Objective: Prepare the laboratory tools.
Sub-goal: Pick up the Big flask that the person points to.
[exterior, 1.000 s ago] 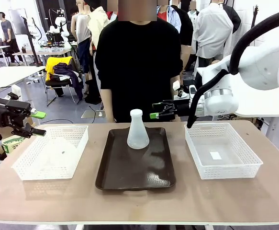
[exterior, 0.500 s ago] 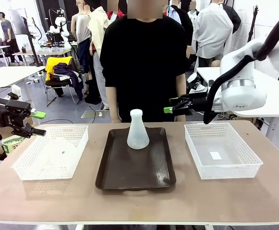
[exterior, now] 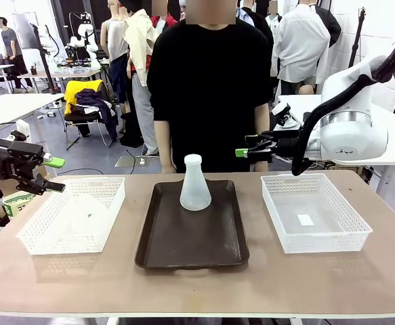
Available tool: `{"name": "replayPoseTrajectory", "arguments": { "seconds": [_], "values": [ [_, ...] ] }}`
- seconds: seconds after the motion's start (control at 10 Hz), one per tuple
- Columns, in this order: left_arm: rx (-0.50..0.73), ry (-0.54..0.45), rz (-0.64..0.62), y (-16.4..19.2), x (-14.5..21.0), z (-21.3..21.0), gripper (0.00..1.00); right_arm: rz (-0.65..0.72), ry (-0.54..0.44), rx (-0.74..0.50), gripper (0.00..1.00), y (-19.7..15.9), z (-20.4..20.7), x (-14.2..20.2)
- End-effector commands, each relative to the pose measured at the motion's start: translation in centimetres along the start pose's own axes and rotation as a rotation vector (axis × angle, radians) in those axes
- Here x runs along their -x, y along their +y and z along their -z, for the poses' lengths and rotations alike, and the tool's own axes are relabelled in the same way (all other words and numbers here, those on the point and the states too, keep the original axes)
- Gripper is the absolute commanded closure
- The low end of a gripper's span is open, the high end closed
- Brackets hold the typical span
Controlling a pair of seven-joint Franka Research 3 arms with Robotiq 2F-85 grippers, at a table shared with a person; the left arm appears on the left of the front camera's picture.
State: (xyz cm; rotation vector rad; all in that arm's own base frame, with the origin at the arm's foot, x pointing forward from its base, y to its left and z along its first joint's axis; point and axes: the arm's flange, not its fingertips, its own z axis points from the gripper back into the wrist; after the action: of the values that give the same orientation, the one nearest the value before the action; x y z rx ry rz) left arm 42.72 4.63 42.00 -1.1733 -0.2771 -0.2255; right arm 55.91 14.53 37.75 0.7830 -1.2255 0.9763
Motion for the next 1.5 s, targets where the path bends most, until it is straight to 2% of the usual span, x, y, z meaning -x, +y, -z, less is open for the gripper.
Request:
{"name": "replayPoseTrajectory", "arguments": {
  "seconds": [0.0,1.4],
  "values": [
    [0.005,-0.007,0.004,-0.11,-0.01,-0.16,0.0,0.002,0.008,-0.003,0.0,-0.07,-0.09,-0.31],
    [0.005,-0.007,0.004,-0.11,-0.01,-0.16,0.0,0.002,0.008,-0.003,0.0,-0.07,-0.09,-0.31]
  ]
}}
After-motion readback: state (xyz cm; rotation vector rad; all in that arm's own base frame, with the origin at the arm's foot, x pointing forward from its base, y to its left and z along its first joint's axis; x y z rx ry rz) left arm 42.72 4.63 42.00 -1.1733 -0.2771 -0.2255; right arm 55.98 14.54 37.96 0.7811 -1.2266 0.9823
